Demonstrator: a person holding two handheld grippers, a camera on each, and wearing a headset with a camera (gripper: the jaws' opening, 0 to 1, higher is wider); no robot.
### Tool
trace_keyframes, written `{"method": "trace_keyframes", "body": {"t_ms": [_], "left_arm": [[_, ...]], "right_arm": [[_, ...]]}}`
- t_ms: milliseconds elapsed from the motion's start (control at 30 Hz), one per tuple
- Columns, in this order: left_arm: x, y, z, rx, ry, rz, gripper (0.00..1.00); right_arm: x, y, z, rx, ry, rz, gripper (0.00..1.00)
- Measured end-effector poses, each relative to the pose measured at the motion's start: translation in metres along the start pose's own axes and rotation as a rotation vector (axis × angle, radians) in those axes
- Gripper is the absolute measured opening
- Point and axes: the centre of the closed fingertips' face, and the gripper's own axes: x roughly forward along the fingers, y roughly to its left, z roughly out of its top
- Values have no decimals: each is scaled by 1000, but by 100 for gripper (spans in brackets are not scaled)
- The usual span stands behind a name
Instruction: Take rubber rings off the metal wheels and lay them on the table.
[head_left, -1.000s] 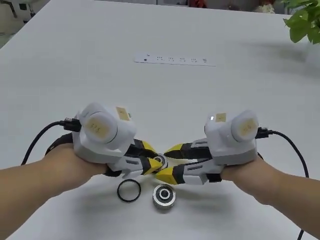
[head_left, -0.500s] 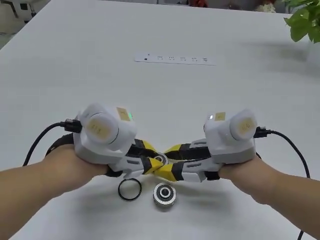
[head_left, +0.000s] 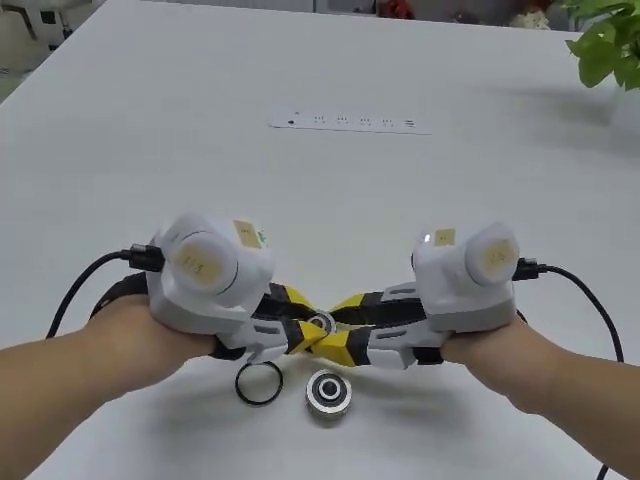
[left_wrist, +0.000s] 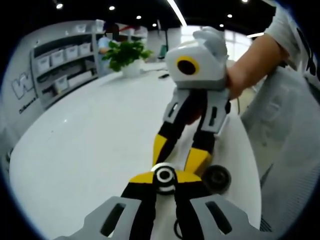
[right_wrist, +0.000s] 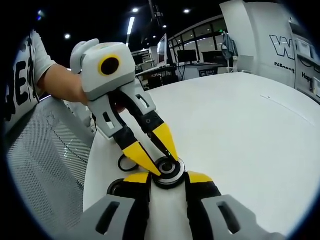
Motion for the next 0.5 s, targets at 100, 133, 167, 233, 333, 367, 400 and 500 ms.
{"method": "trace_keyframes", "body": {"t_ms": [100,133,167,233,333,367,400,500], "left_arm": [[0,-1,0,1,0,-1,13],[0,-1,0,1,0,-1,13],[0,-1,0,1,-1,-2,13],[0,-1,0,-1,-1,-3,13],[0,-2,0,0,-1,-5,13],[0,-2,0,0,-1,-5,13],[0,-3,0,0,-2,-5,13],[0,-3,0,-1,-4,-7,13]], "right_arm": [[-1,1,0,-2,2,1,24],[-1,1,0,-3,2,2,24],[-1,1,0,-6,3,2,24],[-1,1,-1,-8,5,3,24],[-2,2,-1,-11,9,4,24],[-2,2,-1,-10,9,4,24],[-2,2,-1,-8,10,5,24],[-3,2,-2,-8,10,5,24]]}}
